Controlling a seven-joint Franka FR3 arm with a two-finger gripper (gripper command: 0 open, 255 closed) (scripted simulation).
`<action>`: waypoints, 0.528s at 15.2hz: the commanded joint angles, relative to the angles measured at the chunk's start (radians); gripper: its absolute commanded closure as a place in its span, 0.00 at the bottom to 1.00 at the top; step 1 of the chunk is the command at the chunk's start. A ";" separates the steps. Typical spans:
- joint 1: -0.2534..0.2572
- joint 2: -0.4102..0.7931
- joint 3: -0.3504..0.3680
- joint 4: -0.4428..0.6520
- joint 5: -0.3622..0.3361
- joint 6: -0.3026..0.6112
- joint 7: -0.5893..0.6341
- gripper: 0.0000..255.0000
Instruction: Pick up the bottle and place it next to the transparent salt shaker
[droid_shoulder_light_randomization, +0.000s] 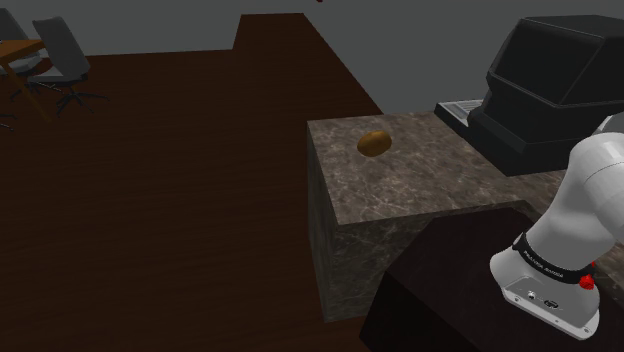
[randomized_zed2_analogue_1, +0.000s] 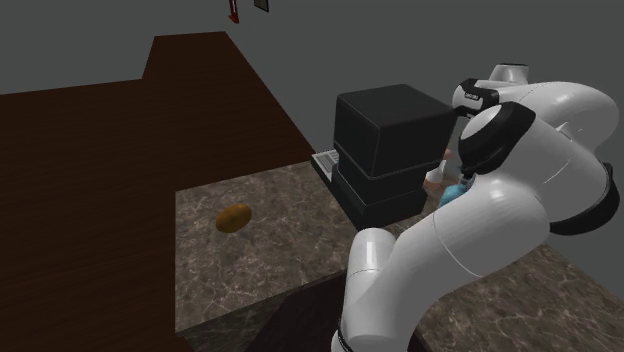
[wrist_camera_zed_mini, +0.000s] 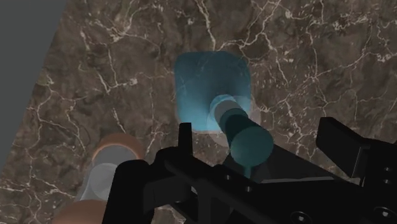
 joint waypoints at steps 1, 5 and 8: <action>0.002 0.014 0.013 0.040 0.017 -0.044 -0.013 0.00; 0.015 0.024 0.021 0.094 0.032 -0.096 -0.025 0.00; 0.016 0.024 0.020 0.094 0.031 -0.096 -0.025 0.00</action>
